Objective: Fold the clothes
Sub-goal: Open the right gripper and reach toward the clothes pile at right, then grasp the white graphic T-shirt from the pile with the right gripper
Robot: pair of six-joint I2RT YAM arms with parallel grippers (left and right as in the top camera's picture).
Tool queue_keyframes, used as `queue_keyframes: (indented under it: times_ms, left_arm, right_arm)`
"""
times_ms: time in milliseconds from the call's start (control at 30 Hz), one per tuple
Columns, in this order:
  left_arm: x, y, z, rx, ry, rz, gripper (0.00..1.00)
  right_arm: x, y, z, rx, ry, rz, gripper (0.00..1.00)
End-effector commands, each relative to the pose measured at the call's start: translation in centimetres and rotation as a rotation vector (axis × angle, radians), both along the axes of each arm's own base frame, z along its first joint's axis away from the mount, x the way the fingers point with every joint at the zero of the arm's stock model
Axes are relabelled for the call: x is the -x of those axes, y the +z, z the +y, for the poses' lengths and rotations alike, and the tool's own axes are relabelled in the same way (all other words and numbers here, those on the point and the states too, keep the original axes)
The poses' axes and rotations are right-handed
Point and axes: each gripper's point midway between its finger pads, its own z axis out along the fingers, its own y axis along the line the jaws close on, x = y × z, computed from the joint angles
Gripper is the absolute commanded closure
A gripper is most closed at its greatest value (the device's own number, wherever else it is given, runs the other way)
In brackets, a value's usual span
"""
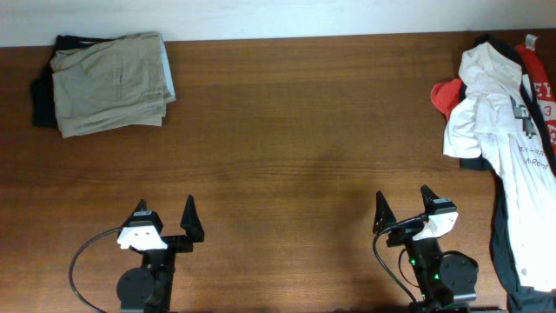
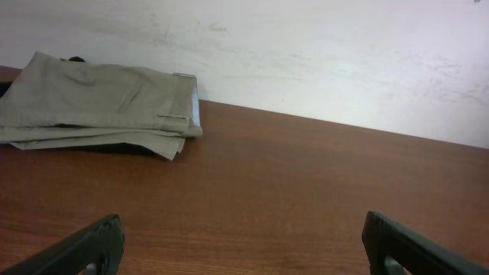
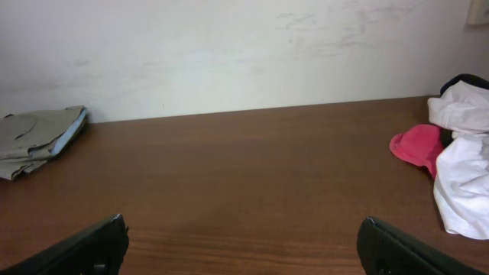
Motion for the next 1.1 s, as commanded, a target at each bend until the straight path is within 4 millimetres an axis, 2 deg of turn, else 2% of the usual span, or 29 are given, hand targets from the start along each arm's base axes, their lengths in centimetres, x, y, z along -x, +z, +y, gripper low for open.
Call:
queue_keyframes:
  times_ms: [0, 667, 700, 800, 900, 933, 1033, 1067]
  left_arm:
    - [0.0, -0.1, 0.0, 0.004, 0.004, -0.001, 0.01]
    - [0.0, -0.1, 0.0, 0.004, 0.004, -0.001, 0.01]
    - [0.0, -0.1, 0.0, 0.004, 0.004, -0.001, 0.01]
    - [0.0, -0.1, 0.0, 0.004, 0.004, -0.001, 0.01]
    - [0.0, -0.1, 0.0, 0.004, 0.004, -0.001, 0.01]
    - [0.0, -0.1, 0.0, 0.004, 0.004, -0.001, 0.01]
    - [0.0, -0.1, 0.0, 0.004, 0.004, -0.001, 0.01]
    - [0.0, -0.1, 0.0, 0.004, 0.004, -0.001, 0.01]
  right_arm:
    - [0.0, -0.2, 0.0, 0.008, -0.004, 0.003, 0.01]
    - [0.0, 0.1, 0.0, 0.007, -0.005, -0.01, 0.01]
    - [0.0, 0.9, 0.2, -0.002, 0.009, -0.041, 0.01]
    - [1.0, 2.2, 3.7, -0.306, 0.21, -0.012, 0.01]
    - [1.3, 4.2, 4.0, -0.464, 0.245, -0.047, 0.01]
    - [1.5, 5.1, 4.2, -0.464, 0.268, -0.082, 0.01]
    - [1.9, 9.4, 2.5, -0.451, 0.2, -0.228, 0.01]
    - [2.1, 11.8, 1.7, -0.398, 0.152, -0.288, 0.01]
